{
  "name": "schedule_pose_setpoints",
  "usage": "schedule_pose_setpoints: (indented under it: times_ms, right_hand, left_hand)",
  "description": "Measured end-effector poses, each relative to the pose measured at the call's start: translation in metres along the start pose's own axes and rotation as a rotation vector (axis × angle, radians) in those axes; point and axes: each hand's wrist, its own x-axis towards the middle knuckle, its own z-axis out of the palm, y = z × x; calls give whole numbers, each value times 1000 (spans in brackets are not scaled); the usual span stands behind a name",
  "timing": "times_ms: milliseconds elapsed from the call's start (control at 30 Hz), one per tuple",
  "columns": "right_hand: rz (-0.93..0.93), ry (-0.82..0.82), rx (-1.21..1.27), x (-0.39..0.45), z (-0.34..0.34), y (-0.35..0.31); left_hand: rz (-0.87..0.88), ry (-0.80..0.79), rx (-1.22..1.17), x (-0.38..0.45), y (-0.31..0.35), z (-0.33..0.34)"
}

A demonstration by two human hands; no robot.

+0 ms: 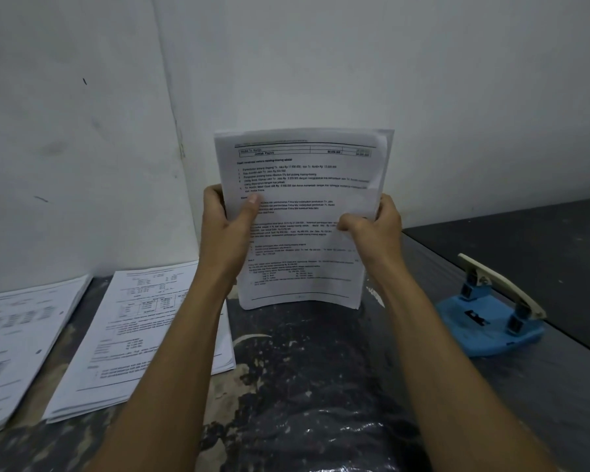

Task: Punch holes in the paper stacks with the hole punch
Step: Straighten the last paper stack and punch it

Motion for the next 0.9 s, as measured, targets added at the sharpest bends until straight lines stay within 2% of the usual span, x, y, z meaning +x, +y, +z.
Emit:
schedule_pose_setpoints:
  times_ms: [133,400,667,833,900]
  right_hand:
    - [24,-66,18,0,0,2]
    - [6,-69,53,-2,2,4]
    - [19,-81,11,3,0,15]
    - [-76,-100,-17,7,1,13]
    - [-57,-117,-14,9,1,14]
  left_hand:
    - [-15,-8,-20,0,1,2]
    - [-11,15,-24,-4,4,8]
    - [-11,4,119,-1,-3,1]
    - [49,39,90,2,3,0]
    - [44,26,87,3,0,-2]
